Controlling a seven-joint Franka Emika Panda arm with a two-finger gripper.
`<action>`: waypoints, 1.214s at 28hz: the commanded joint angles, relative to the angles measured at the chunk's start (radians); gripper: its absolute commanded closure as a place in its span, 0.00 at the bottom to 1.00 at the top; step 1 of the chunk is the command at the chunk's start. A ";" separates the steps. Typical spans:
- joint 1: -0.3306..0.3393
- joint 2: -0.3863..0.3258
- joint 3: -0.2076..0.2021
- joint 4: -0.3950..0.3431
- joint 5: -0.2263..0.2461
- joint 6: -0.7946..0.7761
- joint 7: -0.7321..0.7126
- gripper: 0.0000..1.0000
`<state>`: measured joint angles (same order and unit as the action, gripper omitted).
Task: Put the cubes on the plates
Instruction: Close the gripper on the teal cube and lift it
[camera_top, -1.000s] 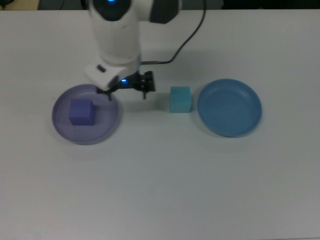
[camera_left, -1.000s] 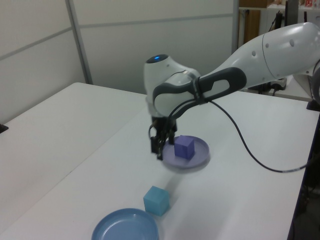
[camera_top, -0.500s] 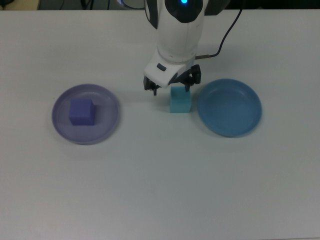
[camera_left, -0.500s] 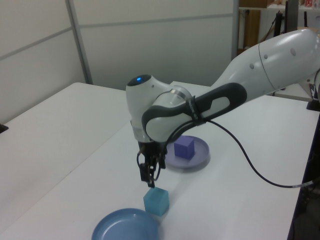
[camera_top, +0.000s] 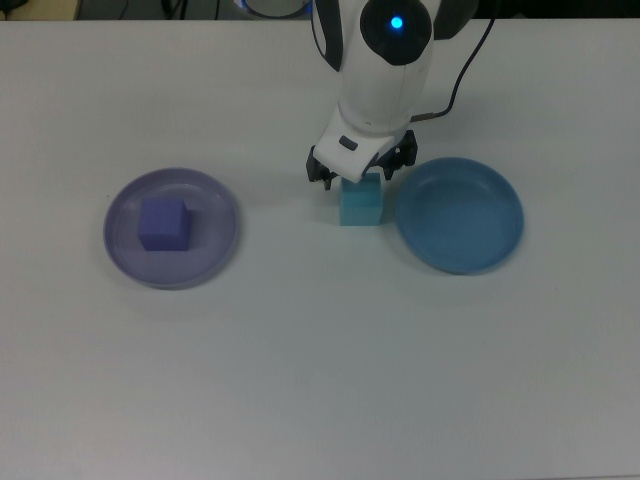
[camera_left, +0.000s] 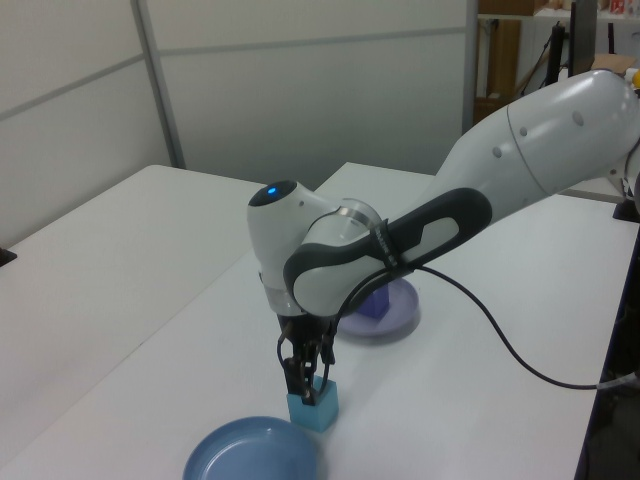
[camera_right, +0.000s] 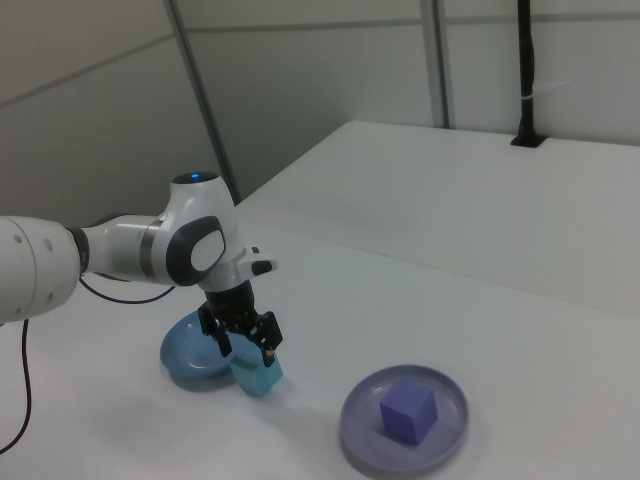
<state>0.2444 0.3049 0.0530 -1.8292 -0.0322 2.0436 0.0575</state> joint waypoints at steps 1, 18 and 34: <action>0.016 0.022 -0.009 -0.024 -0.026 0.064 0.015 0.00; 0.010 -0.001 -0.010 -0.015 -0.034 0.030 0.001 0.80; 0.048 0.002 0.062 0.071 -0.038 -0.007 0.084 0.80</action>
<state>0.2617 0.2722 0.0849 -1.7858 -0.0499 2.0450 0.0691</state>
